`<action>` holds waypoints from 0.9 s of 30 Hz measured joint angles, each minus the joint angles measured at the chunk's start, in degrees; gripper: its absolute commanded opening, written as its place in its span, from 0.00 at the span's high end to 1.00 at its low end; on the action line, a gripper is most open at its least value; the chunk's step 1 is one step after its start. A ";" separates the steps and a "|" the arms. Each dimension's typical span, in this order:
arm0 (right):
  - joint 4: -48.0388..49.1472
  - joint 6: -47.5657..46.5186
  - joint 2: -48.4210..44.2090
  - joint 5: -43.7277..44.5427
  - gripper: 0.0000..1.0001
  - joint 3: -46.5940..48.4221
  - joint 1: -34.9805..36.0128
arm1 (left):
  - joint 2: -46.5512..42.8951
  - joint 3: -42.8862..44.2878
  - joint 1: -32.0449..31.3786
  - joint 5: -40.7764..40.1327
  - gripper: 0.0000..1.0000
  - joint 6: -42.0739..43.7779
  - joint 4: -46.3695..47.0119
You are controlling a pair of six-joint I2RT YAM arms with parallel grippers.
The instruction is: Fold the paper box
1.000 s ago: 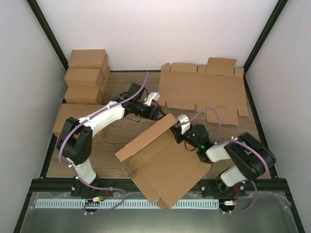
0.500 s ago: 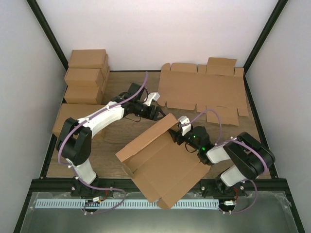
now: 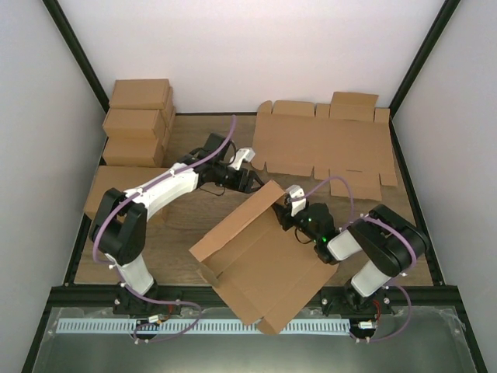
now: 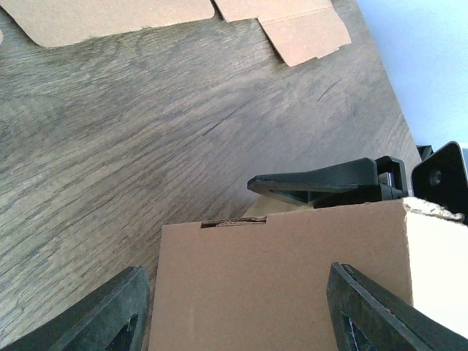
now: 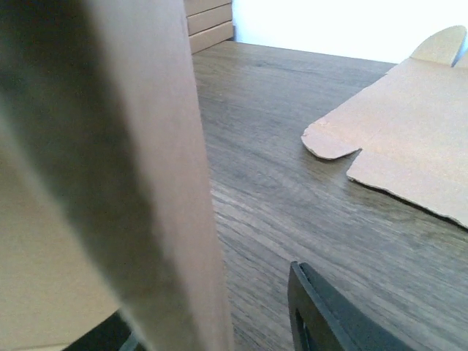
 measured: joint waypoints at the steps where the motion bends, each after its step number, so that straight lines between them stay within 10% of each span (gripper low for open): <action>1: 0.00 -0.22 0.00 0.15 0.77 0.00 0.02 | 0.00 -0.09 0.00 0.04 0.31 0.00 0.02; 7: -0.24 -0.76 -0.28 0.33 0.99 -0.04 0.24 | 0.00 -0.72 0.07 -0.09 0.31 -0.22 0.76; 14: -0.20 -1.22 -0.81 1.40 0.70 -0.70 0.24 | -0.07 -0.98 0.07 0.15 0.31 -0.22 0.90; 19: -0.31 -1.14 -2.36 1.92 0.68 -2.36 0.22 | -0.48 -1.55 -0.11 0.39 0.30 -0.24 0.68; 27: -2.19 -1.42 -8.28 2.05 0.99 -2.97 0.22 | -5.88 -1.62 -0.33 -1.14 0.22 -0.57 -0.44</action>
